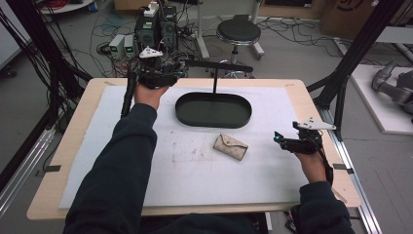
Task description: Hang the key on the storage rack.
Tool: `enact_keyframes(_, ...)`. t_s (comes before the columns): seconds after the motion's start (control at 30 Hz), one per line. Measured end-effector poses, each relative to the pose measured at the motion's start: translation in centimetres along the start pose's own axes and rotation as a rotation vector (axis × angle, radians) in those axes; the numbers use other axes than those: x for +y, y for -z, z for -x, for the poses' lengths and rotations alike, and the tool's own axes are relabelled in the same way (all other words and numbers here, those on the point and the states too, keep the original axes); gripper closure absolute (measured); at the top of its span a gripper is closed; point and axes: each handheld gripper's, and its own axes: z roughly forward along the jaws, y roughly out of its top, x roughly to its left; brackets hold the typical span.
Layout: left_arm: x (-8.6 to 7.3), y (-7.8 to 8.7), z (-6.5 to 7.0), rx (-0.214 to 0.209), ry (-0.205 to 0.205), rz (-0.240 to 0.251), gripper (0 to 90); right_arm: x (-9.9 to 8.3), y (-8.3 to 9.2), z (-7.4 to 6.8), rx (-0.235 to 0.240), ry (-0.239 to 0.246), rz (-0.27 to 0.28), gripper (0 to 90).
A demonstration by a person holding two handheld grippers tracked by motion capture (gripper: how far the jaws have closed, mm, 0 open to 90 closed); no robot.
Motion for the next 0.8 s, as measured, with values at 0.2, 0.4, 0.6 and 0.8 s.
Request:
enact_keyframes(0.2,0.7,-1.2,-0.2,0.002,0.017,0.005,48.3,-0.3,0.3,0.2,-0.004,-0.006,-0.002,16.0)
enact_keyframes(0.4,0.8,-2.2,-0.5,0.019,0.030,0.001,48.3,-0.4,0.5,0.3,-0.006,-0.012,-0.002,16.0)
enact_keyframes(0.6,0.9,-2.6,-0.8,0.036,0.045,0.010,48.3,-0.5,0.6,0.2,-0.006,-0.014,-0.004,16.0)
enact_keyframes(0.8,-0.1,-3.0,-1.7,0.070,0.087,-0.010,48.3,-0.5,0.7,0.2,-0.008,-0.013,-0.001,16.0)
